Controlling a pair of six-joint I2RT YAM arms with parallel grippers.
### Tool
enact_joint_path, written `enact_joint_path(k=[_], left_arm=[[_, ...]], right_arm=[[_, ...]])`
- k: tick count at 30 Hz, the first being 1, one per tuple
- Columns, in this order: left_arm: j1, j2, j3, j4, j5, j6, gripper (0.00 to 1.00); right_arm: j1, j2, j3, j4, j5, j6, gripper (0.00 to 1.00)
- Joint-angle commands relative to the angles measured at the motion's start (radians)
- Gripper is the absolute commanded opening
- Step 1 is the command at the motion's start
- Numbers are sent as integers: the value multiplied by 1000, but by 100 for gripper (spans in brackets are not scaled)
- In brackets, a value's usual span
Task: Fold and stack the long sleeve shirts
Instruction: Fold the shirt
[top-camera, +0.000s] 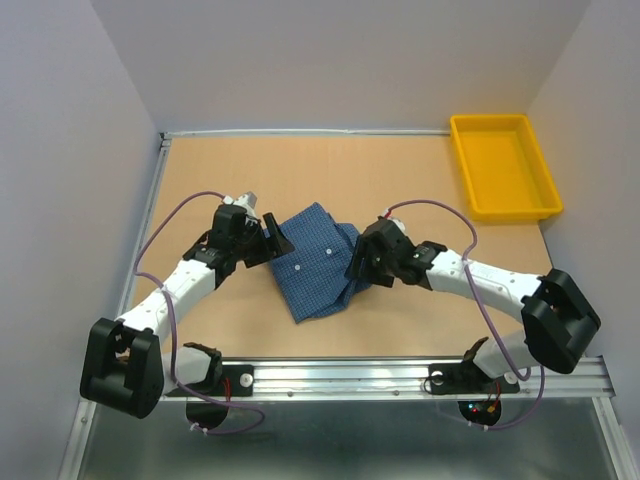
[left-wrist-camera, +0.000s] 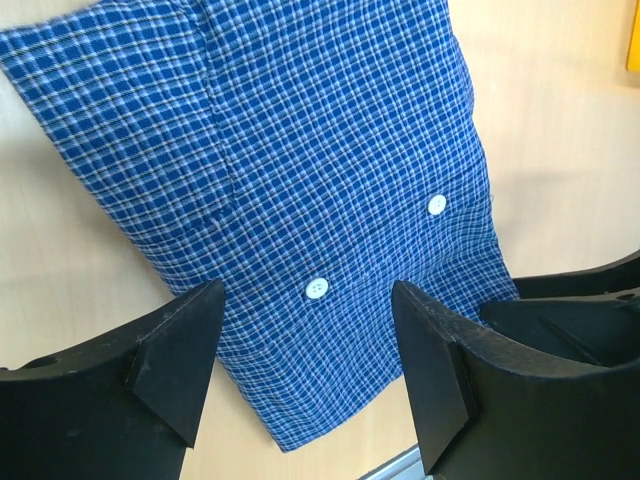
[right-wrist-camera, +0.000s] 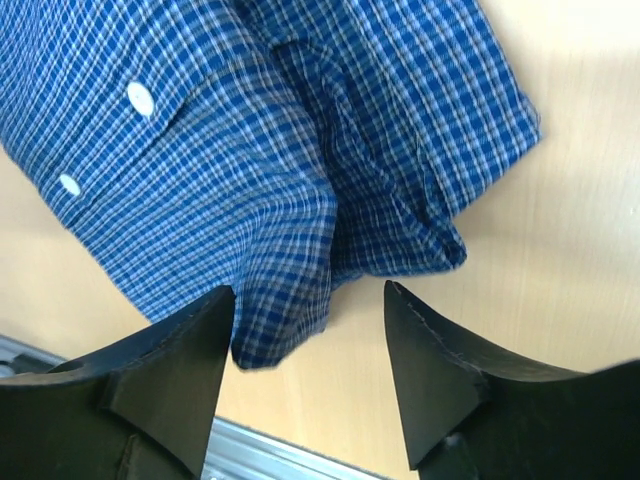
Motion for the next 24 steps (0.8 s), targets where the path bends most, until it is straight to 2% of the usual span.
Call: enact_joint_path(k=[1,5,10,17,22,24], left_arm=[[-52,-27,-8,57,1,4,79],[-97,-12,-13,64,-16,-1,79],[-109,-7,-19,77,-19,-13,79],[-126,-7,-36,88,-19,-31,79],[-129,2,-50,115,-6,-44,79],[-129,11,-46,120,1,-45,79]], right_arm=[[-1,-80,-48,11,-38,101,71],[12,-74,-57,71,-53,122,71],[38,-1,-29,112,-67,161,70],[44,58,-81,206,-110,225,68],[50,93,-65,267,-158,216,59],[50,97,-62,281,-161,210,52]])
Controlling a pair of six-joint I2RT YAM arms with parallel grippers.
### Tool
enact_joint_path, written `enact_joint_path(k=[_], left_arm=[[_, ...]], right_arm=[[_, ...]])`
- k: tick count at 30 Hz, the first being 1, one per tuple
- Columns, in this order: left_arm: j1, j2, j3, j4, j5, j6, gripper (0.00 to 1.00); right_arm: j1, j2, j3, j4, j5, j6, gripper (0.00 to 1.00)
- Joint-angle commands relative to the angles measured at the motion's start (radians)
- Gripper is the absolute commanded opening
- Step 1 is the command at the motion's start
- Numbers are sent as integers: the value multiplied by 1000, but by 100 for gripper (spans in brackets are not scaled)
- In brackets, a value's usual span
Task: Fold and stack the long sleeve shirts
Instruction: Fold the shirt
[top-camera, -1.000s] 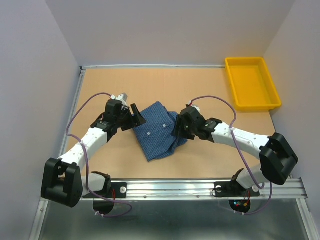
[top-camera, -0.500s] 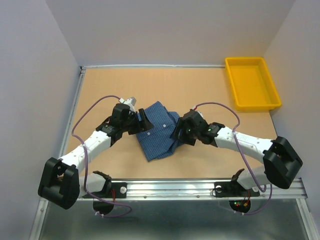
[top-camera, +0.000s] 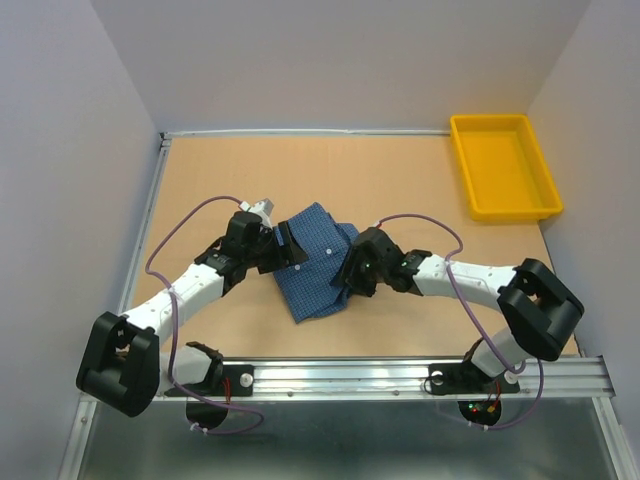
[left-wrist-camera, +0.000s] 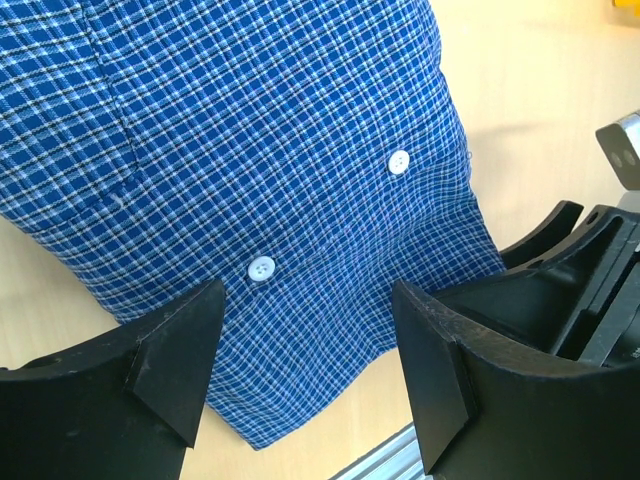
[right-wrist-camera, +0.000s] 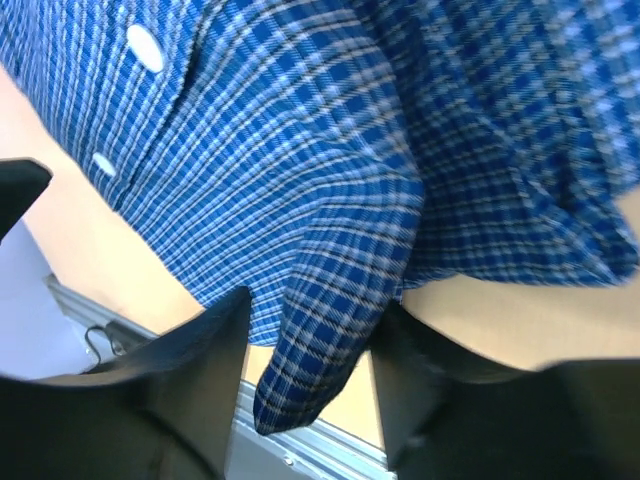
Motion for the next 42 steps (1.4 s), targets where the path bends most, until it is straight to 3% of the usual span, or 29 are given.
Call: enact_joint_path(k=[1,4,5,8,9,11,20,22,26,29,34,38,42], left_arm=[[-5,8,-4,56,12,-10,79],[-5,5,5,56,12,-4,79],[-5,1,11,51,3,1,79],[-5,-5,15,45,-8,4,79],[-5,-6,15,45,-8,4,79],[-5,-2,11,45,-9,4,79],[-5,-2,-18,67,-3,-21,78],[-5,6,-17,70,2,-25,78],[-5,17,-6,82,11,-41,78],[-5,49,-15,132,37,-80,78],[-17,153,-20,223,112,-156,75],[-25,160,-66,316,132,-247,72],[-25,92,-130,367,108,-315,72]], right_arm=[[10,16,6,103,-25,1,49],[4,2,34,120,-21,-64,38],[1,-16,37,129,-22,-83,29],[-22,-53,37,146,-30,-102,17],[-31,-63,29,154,-48,-102,7],[-64,-94,-13,195,-76,-97,0],[-176,-142,-332,460,-232,64,4],[-176,-133,-371,503,-241,90,30],[-179,-166,-363,490,-219,44,59],[-179,-182,-304,401,-202,-17,70],[-197,-153,-230,323,-156,-93,69],[-268,-105,-192,306,-185,-178,62],[-361,-68,-117,263,-243,-266,38]])
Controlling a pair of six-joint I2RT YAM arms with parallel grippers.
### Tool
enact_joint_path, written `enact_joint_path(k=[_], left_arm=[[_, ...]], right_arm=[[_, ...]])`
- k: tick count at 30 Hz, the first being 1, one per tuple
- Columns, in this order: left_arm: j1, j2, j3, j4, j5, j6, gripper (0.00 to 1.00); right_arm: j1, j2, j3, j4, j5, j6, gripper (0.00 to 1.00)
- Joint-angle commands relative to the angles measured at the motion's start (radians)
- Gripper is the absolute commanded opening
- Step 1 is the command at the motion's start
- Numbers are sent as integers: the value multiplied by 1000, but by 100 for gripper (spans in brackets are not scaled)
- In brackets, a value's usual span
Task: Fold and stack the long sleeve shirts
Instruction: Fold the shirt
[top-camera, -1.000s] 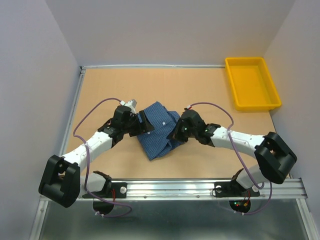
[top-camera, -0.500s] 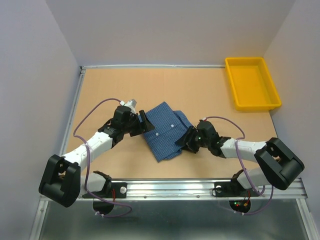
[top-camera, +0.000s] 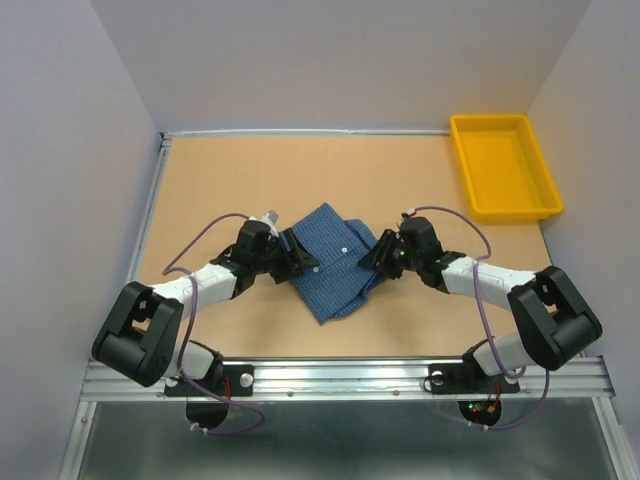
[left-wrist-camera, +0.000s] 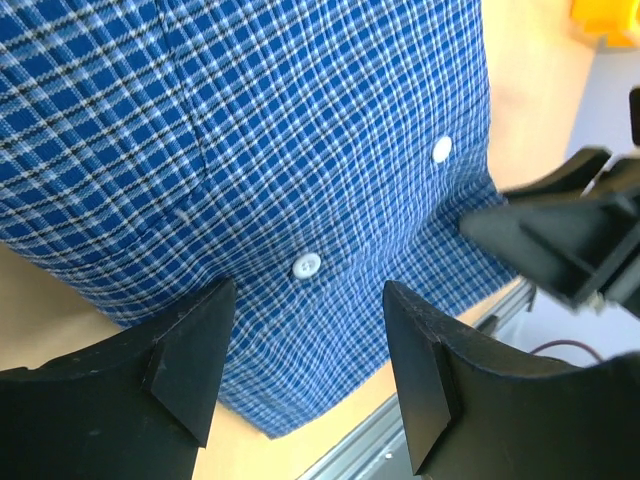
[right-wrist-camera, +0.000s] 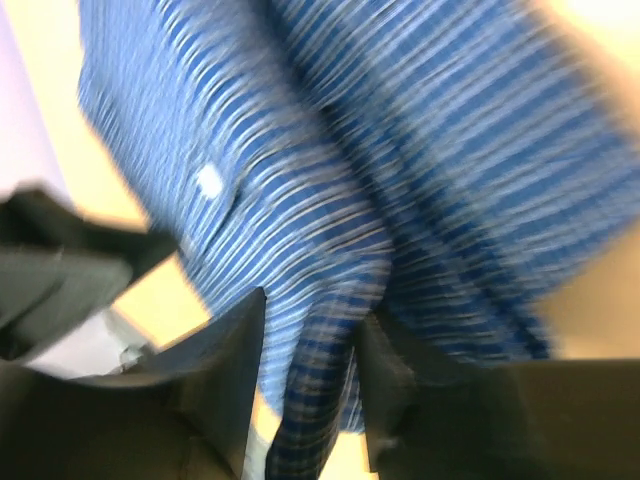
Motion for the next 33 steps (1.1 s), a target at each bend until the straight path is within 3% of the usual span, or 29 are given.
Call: enact_joint_path(k=[1,7,13,16,24,29,32,33], left_arm=[[-6,-99,-42,97,-3,-84,72],[-3,-123,68,17,-31,23,73],[37,5,249,-41,-5,183,73],[46,123,386,-92,29,278,73],[43,480,680,-95,185,338,73],[45,577,736,-44,187,327,72],[65,608,734,-43,117,295,72],[88,611,707,-35,101,254,71]], right_arm=[[-90,31,104,-56,-46,-126,36],[-185,58,66,-62,-106,-180,19],[-246,110,43,-35,-135,-266,1],[-251,121,75,-39,-109,-321,0],[-251,212,161,-58,-124,-462,13],[-249,181,208,-116,-97,-504,18],[-249,138,247,-169,-74,-516,29],[-249,126,256,-194,-64,-516,37]])
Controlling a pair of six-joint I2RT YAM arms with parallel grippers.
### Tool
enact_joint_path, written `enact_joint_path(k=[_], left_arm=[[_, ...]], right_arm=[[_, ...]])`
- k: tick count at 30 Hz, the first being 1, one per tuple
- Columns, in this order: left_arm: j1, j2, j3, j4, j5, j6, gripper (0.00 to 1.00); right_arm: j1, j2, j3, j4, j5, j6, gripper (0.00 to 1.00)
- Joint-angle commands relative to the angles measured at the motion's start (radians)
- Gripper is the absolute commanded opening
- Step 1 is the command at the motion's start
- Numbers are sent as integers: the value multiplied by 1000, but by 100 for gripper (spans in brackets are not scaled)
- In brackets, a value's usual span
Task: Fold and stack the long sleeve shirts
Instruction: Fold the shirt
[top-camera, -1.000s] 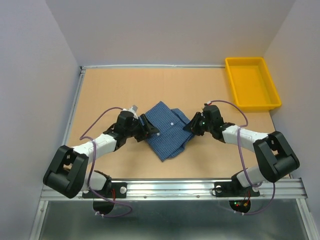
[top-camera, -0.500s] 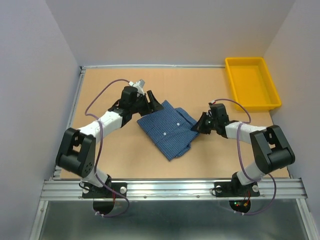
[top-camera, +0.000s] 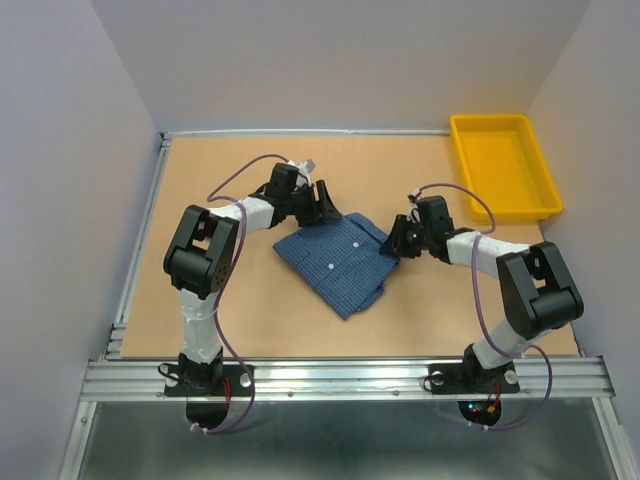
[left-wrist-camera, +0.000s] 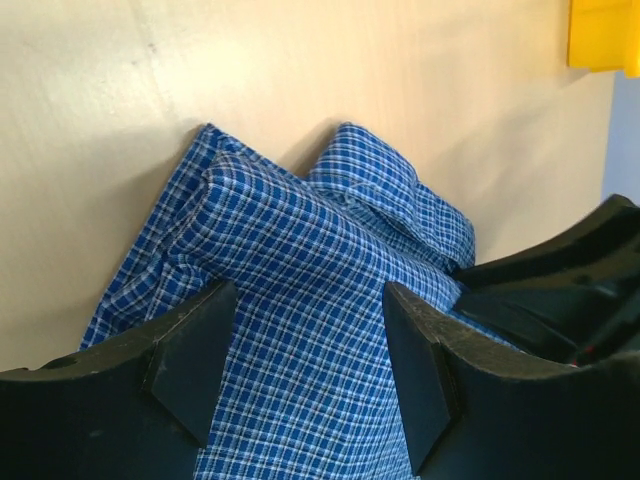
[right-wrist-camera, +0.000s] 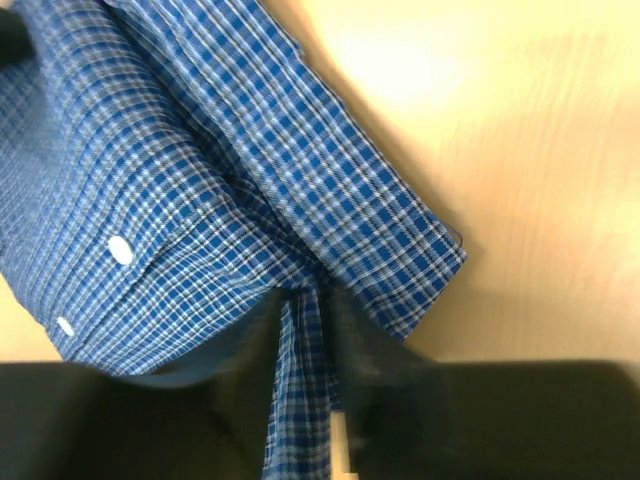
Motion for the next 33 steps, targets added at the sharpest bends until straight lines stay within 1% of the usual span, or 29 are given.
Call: enact_joint_path(k=[1,4,11,14,15,16,17,19,24,26,27,28,29,30,31,32,33], left_arm=[[50,-7,-3,57,-53,-68,70],[80,-31,-96,117,-86,-143,68],[82,-160,-247,174,-188,-201,68],[83,-195,-291,179,-221,-215,67],[83,-198,-306,180,-221,-218,67],[83,-201,-316,183,-224,-221,67],[83,-211,-326,191,-228,-232,67],[85,-220,-363,198,-233,-241,67],[87,-261,-423,220,-204,-229,67],[87,-284,-457,232,-201,-246,67],[85,-315,-505,243,-186,-276,67],[85,-332,-536,257,-178,-277,67],[74,-350,-572,295,-166,-322,67],[67,-391,-645,315,-159,-344,66],[54,-416,-679,335,-161,-365,66],[19,-440,-713,362,-159,-393,66],[-2,-489,-765,369,-161,-399,66]], right_arm=[[-7,-87,98,-80,49,-54,41],[-7,-169,125,-103,29,-35,48],[16,-252,130,-94,-75,75,50],[42,-242,89,-31,-175,126,50],[44,-233,69,22,-213,134,50],[44,-226,47,46,-213,143,50],[45,-222,6,63,-198,147,50],[44,-203,-25,106,-157,140,49],[5,-49,-68,182,-166,98,47],[-7,13,-68,195,-169,77,47],[-18,28,-53,201,-179,45,47],[-22,45,-40,199,-181,29,47],[-27,62,-24,198,-184,11,47],[-32,86,10,196,-190,-23,47],[-32,100,35,196,-192,-38,47],[-32,108,56,193,-195,-49,47],[-32,125,79,189,-198,-72,47]])
